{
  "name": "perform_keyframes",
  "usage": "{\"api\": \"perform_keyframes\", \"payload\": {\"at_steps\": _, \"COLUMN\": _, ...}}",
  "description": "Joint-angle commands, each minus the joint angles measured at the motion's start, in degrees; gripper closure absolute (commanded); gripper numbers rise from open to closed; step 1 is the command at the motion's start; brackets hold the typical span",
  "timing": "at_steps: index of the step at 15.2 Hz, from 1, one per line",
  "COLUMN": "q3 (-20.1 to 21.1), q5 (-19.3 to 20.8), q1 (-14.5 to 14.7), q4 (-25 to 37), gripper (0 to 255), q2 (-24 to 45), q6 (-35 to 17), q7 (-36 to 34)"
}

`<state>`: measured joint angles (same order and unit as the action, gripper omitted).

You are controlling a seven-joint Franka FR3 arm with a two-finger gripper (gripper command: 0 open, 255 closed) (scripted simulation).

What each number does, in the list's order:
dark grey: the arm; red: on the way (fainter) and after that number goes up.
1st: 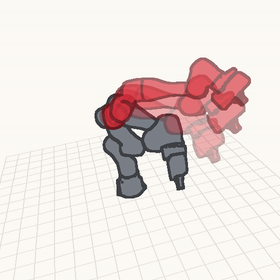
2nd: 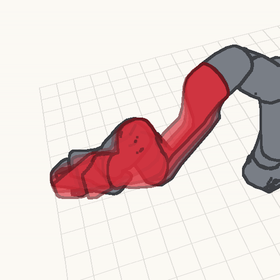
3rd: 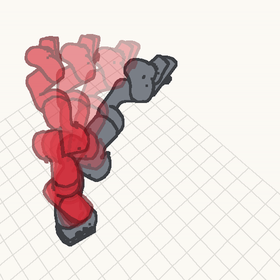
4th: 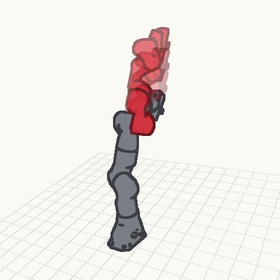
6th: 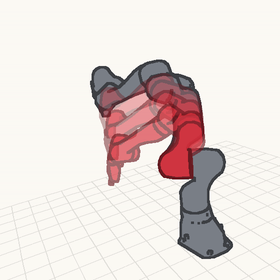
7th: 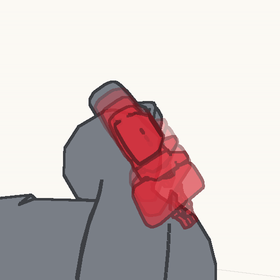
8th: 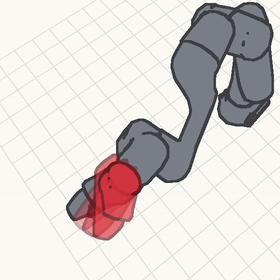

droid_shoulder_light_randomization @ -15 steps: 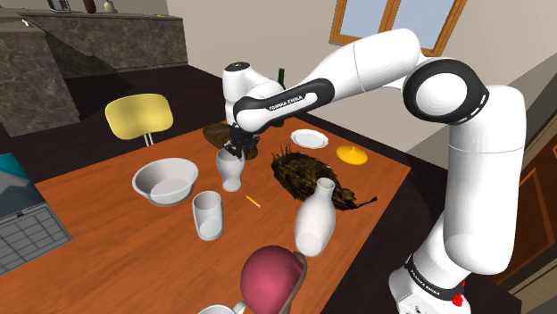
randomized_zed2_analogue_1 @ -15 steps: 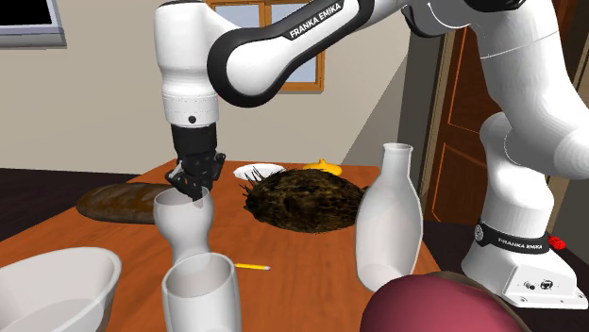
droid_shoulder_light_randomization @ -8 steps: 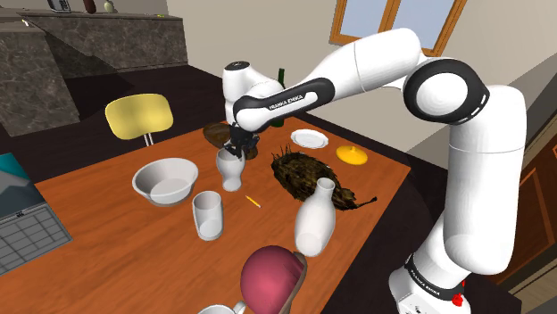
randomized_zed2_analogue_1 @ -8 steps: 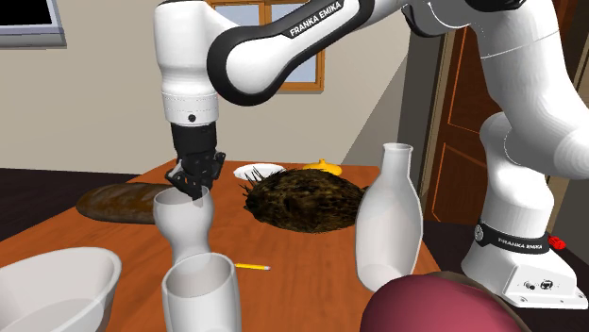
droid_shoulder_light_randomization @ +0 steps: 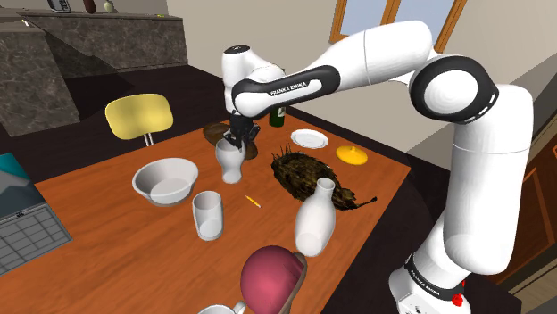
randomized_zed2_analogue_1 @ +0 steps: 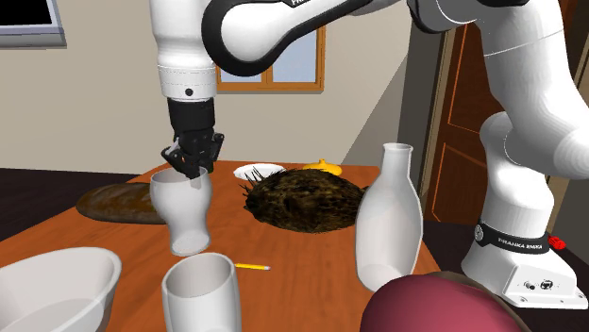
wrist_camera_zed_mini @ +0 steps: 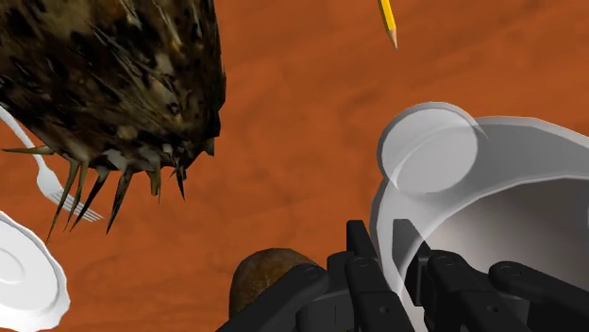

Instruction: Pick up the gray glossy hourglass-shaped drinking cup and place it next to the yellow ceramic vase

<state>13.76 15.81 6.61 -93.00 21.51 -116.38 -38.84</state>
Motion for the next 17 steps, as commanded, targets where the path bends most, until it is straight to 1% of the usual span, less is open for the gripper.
{"api": "perform_keyframes", "payload": {"at_steps": 1, "q3": 0.09, "q5": -0.22, "q1": 0.01, "q4": 0.93, "gripper": 255, "q2": -0.36, "q6": 1.22, "q7": 0.29}}
{"api": "perform_keyframes", "payload": {"at_steps": 17, "q3": 0.55, "q5": -1.44, "q1": 0.42, "q4": 11.03, "gripper": 255, "q2": -1.88, "q6": 12.60, "q7": 2.55}}
